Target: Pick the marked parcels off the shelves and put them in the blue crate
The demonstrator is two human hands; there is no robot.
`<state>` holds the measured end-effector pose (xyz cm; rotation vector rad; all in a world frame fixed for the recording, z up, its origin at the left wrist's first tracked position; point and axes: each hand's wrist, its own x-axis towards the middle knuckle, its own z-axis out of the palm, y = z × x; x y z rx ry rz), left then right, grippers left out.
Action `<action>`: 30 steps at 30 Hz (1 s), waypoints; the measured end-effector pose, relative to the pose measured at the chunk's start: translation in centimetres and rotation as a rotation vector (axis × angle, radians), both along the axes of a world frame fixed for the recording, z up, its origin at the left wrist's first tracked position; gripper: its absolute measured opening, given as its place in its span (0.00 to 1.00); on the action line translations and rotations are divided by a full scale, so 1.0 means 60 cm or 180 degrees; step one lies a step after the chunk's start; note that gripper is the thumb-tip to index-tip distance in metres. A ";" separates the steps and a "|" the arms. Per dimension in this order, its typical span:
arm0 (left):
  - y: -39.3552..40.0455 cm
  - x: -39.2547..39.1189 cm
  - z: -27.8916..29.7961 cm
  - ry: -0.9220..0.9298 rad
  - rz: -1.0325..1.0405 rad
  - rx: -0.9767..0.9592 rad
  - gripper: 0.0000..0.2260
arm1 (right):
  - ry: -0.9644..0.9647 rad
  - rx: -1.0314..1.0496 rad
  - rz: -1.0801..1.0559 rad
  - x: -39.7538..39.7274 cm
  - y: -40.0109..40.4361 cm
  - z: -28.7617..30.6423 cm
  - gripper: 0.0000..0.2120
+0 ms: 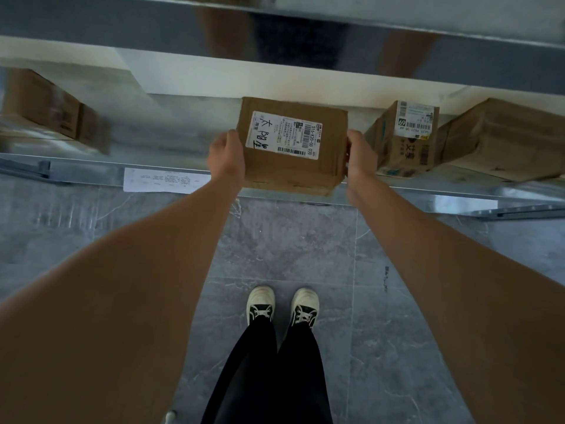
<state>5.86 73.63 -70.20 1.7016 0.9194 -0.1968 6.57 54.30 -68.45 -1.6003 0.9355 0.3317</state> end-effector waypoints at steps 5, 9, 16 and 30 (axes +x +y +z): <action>0.005 -0.011 -0.011 -0.0024 -0.0529 0.0077 0.12 | 0.0058 -0.0163 0.0276 -0.003 0.010 -0.013 0.19; -0.016 -0.017 -0.007 -0.0257 -0.0896 0.1456 0.17 | -0.0121 -0.0463 -0.0001 -0.008 0.015 -0.011 0.17; -0.194 -0.002 0.043 -0.1850 -0.1416 0.1579 0.19 | -0.0721 -0.2120 0.0265 -0.045 -0.112 -0.022 0.22; -0.446 0.058 -0.014 0.0229 -0.0306 -0.1563 0.25 | -0.0324 -0.0142 0.0463 0.039 -0.301 -0.075 0.23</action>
